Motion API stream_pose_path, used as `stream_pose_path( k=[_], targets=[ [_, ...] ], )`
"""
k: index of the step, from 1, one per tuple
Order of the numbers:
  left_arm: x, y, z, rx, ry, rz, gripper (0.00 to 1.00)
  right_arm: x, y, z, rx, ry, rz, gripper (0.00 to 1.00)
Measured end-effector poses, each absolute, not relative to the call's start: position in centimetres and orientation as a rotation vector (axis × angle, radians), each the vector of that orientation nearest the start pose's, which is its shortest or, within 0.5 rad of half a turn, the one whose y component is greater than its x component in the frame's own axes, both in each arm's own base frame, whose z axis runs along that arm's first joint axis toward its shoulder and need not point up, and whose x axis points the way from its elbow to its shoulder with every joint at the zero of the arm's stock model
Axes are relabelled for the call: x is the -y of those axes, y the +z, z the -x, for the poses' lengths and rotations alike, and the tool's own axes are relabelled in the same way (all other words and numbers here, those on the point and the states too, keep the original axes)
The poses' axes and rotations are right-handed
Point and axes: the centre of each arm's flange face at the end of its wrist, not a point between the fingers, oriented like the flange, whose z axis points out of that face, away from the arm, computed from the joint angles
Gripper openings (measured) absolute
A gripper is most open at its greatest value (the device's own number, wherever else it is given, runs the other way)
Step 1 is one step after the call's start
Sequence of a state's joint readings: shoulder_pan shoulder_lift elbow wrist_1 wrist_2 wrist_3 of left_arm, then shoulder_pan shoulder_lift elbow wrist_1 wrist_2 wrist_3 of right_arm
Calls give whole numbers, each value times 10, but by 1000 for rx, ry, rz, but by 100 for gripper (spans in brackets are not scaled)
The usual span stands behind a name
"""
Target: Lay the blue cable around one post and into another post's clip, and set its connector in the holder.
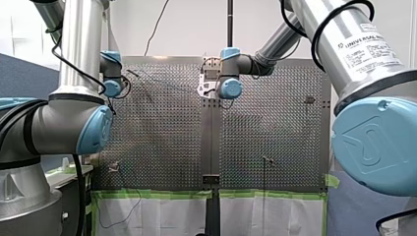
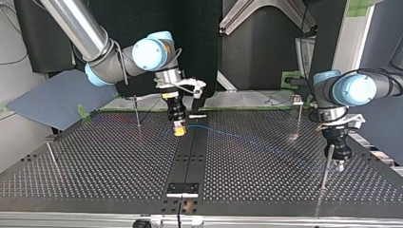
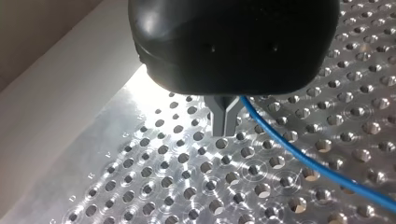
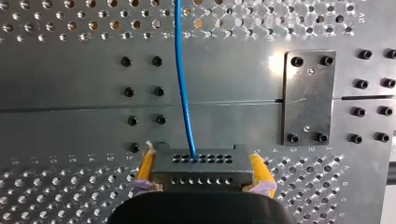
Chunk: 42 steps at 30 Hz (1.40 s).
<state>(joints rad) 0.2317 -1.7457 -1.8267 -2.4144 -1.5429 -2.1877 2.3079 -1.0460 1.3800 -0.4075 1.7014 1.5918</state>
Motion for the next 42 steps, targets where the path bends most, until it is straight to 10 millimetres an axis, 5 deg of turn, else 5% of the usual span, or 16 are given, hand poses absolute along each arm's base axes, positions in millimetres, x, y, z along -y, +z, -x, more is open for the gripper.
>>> stream_pose_path(
  k=[2, 4, 5, 6, 8, 9, 22, 34, 42],
  targets=[
    [5, 350, -571, -1186, -347, 506, 17, 429, 309, -552, 852, 1704, -1572, 0],
    [6, 348, -570, -1199, -345, 510, 61, 429, 308, -551, 853, 1698, -1579, 0],
    [6, 348, -569, -1206, -345, 512, 61, 428, 307, -551, 854, 1694, -1583, 0],
    [7, 346, -569, -1216, -346, 515, 74, 428, 306, -551, 855, 1691, -1585, 0],
    [7, 344, -568, -1231, -346, 521, 74, 427, 304, -550, 856, 1686, -1589, 0],
    [6, 343, -567, -1241, -345, 527, 100, 427, 302, -549, 857, 1685, -1591, 0],
    [11, 326, -559, -1353, -384, 568, 100, 427, 270, -531, 884, 1654, -1600, 0],
    [17, 273, -572, -1459, -422, 585, 100, 431, 233, -502, 922, 1619, -1585, 0],
    [17, 265, -574, -1473, -418, 592, 100, 432, 205, -477, 962, 1575, -1587, 0]
  ],
)
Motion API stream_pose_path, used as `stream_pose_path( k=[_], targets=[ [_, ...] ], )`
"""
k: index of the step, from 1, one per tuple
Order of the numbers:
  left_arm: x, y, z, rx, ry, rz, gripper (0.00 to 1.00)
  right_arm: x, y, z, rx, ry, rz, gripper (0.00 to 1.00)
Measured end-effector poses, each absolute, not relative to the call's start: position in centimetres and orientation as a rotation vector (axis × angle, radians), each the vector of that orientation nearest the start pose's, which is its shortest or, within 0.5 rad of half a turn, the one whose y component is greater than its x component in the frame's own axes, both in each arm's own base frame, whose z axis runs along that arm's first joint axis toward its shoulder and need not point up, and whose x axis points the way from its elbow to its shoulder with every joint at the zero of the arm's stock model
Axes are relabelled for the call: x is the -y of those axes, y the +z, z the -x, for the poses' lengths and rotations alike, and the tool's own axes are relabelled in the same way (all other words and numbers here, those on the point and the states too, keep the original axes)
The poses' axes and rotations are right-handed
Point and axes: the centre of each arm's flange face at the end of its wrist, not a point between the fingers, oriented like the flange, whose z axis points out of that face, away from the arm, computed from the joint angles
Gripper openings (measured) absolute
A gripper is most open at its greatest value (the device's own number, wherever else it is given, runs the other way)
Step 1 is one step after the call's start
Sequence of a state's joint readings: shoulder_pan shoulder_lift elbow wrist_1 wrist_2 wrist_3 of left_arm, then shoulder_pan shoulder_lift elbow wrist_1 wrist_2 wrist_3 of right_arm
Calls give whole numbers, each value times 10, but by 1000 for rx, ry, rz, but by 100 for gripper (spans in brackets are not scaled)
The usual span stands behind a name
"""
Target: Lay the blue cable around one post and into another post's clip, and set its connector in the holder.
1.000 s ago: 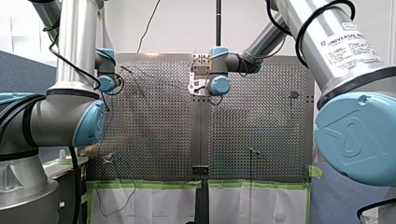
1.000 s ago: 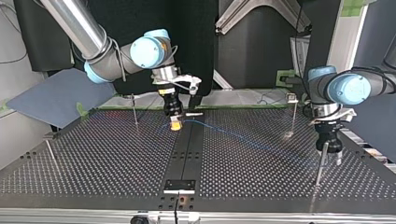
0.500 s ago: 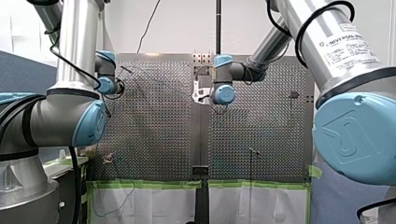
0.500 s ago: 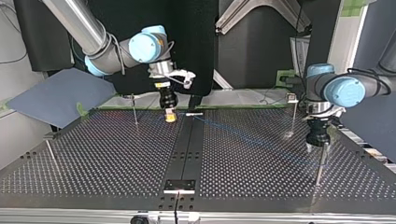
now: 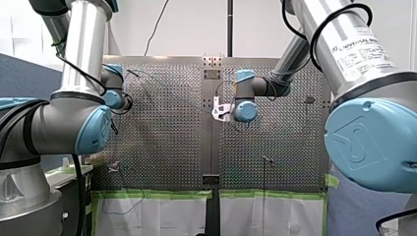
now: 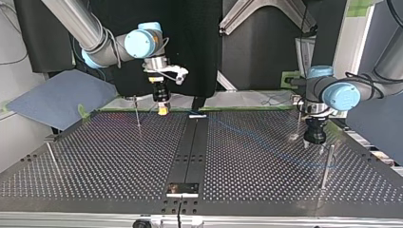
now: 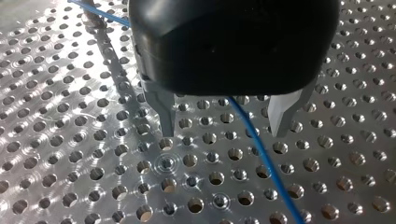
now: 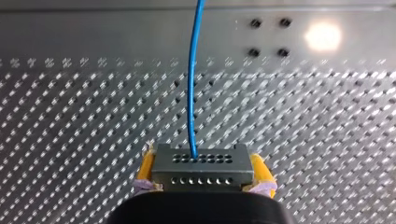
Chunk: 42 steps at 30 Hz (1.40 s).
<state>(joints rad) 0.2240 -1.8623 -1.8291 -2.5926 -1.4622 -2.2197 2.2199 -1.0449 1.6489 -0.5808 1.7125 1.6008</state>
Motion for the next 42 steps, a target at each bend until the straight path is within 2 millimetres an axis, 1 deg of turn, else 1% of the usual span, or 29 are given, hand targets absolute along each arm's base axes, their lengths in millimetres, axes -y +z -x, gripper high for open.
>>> stream_pose_path(
  k=[13, 19, 22, 25, 32, 42],
  targets=[
    [17, 264, -573, -1474, -417, 593, 100, 431, 167, -437, 1038, 1540, -1529, 0],
    [17, 264, -573, -1475, -417, 593, 100, 432, 151, -415, 1081, 1509, -1485, 0],
    [17, 264, -573, -1477, -417, 594, 100, 432, 140, -402, 1108, 1484, -1466, 0],
    [17, 264, -573, -1477, -417, 595, 100, 429, 122, -392, 1127, 1459, -1467, 0],
    [16, 264, -573, -1477, -419, 595, 100, 414, 69, -369, 1185, 1372, -1483, 0],
    [14, 264, -573, -1475, -418, 598, 100, 388, 10, -336, 1277, 1275, -1509, 0]
  ],
)
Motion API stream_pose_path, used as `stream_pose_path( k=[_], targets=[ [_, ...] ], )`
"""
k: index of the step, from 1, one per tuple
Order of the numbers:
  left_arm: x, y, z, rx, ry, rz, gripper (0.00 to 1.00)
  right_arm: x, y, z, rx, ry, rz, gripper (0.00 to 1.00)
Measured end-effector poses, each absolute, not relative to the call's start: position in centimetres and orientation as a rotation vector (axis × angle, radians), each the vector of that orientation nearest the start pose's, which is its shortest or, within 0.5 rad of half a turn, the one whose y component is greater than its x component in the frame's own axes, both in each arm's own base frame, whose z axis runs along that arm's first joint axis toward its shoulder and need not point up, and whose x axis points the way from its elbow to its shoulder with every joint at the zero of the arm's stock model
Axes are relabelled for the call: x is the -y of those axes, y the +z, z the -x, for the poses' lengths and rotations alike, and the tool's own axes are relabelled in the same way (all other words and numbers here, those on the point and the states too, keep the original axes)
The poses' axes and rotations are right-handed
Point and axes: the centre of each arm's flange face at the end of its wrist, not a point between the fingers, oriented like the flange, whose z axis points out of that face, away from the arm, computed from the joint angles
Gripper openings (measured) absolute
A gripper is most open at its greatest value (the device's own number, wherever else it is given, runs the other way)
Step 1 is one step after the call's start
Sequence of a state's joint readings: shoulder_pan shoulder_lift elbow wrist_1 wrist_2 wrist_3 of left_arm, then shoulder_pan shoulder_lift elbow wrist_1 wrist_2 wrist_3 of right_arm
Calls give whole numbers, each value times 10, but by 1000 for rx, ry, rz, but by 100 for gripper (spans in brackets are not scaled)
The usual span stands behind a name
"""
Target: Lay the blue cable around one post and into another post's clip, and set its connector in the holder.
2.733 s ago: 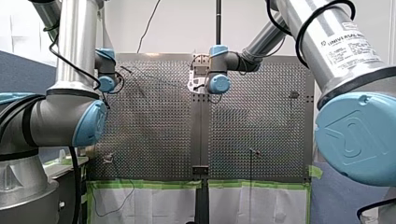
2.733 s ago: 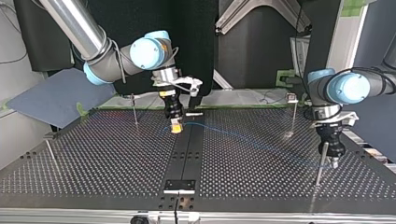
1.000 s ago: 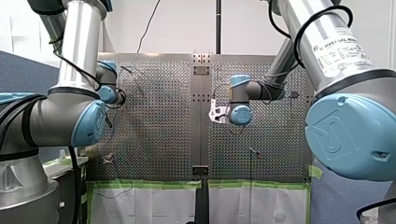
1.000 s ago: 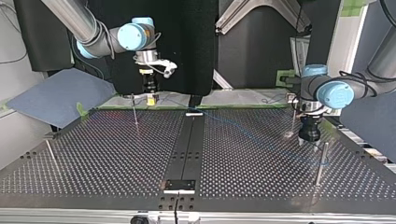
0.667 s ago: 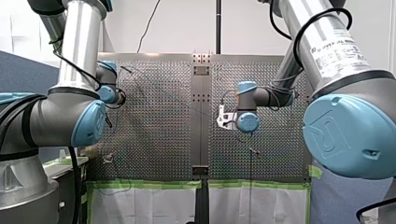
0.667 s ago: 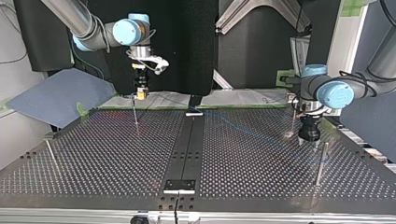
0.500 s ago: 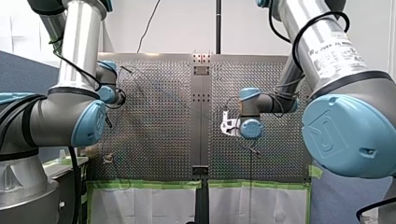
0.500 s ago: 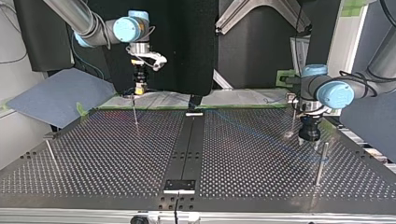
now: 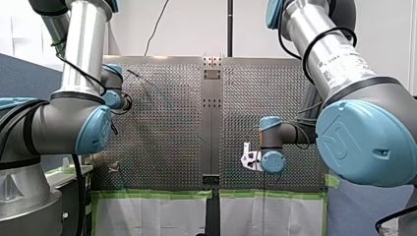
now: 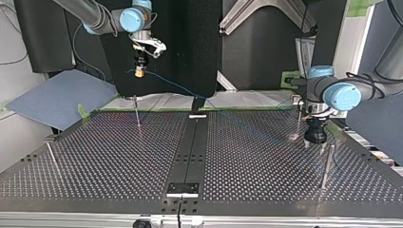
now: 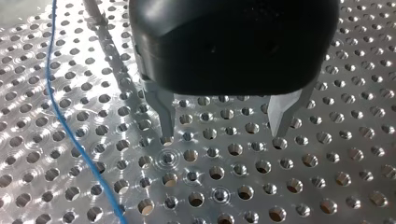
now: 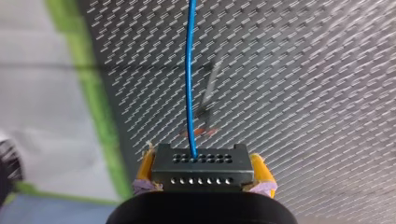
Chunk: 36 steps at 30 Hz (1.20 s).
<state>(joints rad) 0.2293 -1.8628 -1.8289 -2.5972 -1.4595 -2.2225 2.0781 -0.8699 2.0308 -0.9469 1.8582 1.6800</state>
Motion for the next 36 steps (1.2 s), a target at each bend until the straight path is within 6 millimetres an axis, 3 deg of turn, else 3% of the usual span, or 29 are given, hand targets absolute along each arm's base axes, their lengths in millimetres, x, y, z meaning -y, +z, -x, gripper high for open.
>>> stream_pose_path(
  k=[5, 10, 28, 36],
  targets=[
    [14, 264, -573, -1475, -418, 598, 100, 376, -15, -314, 1342, 1245, -1505, 0],
    [14, 264, -574, -1474, -418, 598, 100, 378, -22, -296, 1388, 1273, -1472, 0],
    [14, 264, -573, -1475, -419, 597, 100, 429, -16, -245, 1445, 1404, -1285, 0],
    [14, 264, -573, -1474, -420, 600, 100, 454, -29, -216, 1473, 1379, -1202, 0]
  ],
)
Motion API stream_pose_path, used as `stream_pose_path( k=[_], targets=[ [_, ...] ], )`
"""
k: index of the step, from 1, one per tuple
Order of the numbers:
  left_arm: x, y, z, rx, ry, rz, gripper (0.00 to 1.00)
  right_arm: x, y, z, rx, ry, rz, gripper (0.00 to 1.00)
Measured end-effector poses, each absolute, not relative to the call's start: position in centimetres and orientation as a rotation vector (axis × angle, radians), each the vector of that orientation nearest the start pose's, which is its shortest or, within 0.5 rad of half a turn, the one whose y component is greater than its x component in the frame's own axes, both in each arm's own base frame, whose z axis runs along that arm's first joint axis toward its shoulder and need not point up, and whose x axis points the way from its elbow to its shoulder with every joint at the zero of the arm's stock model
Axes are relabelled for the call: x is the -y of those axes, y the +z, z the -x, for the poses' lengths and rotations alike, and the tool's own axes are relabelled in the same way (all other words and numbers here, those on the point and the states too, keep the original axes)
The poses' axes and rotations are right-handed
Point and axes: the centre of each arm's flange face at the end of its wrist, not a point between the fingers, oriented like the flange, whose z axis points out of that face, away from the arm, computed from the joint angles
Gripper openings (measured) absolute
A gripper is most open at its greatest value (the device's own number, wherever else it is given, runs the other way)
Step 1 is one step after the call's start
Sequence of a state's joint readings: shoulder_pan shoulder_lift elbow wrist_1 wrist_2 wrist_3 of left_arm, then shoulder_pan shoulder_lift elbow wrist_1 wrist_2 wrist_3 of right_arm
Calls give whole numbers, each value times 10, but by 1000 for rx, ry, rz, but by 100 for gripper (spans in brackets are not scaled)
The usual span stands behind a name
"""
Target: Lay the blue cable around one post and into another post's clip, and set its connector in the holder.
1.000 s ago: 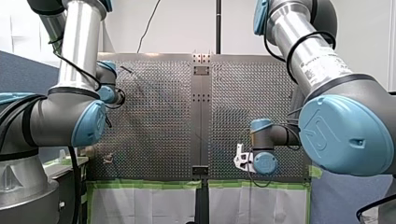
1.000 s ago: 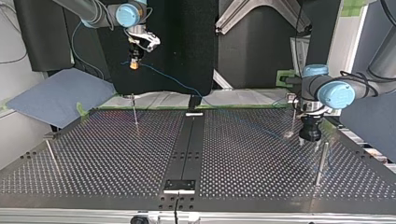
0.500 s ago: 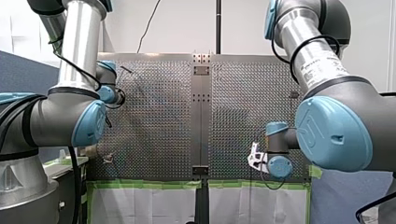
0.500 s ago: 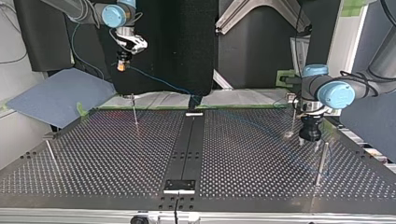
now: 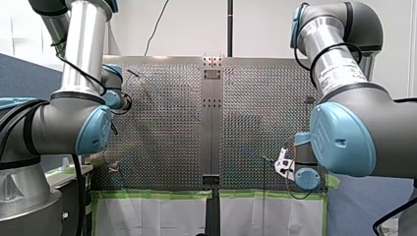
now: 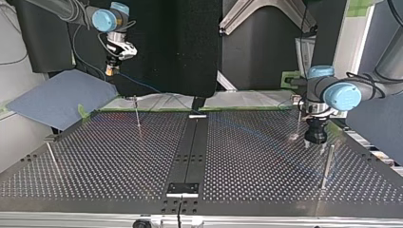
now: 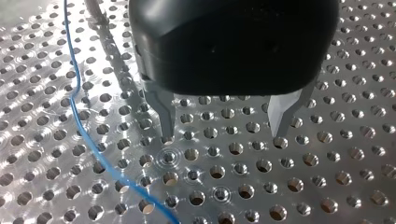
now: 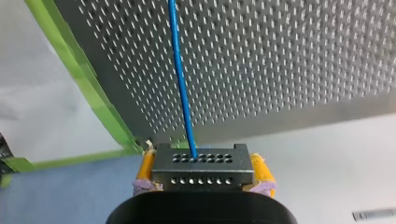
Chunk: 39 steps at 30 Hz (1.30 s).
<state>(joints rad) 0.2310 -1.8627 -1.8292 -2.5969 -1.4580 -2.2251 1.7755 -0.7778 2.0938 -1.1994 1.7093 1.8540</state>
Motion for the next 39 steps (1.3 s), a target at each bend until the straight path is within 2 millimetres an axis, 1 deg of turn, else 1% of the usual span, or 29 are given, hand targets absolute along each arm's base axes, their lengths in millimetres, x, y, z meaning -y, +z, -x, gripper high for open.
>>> stream_pose_path(
  k=[7, 11, 16, 22, 29, 33, 39],
  targets=[
    [12, 264, -574, -1472, -419, 602, 100, 479, -48, -190, 1497, 1347, -1128, 0],
    [12, 265, -574, -1471, -419, 603, 100, 488, -61, -173, 1507, 1328, -1096, 0],
    [11, 265, -574, -1470, -418, 604, 100, 494, -78, -153, 1514, 1304, -1075, 0],
    [11, 264, -574, -1471, -416, 604, 100, 505, -99, -131, 1518, 1288, -1070, 0],
    [11, 264, -574, -1470, -415, 605, 100, 507, -124, -106, 1507, 1268, -1089, 0],
    [11, 264, -574, -1471, -414, 606, 100, 503, -137, -103, 1483, 1263, -1122, 0],
    [11, 264, -574, -1471, -414, 606, 100, 490, -159, -110, 1451, 1257, -1208, 0]
  ],
)
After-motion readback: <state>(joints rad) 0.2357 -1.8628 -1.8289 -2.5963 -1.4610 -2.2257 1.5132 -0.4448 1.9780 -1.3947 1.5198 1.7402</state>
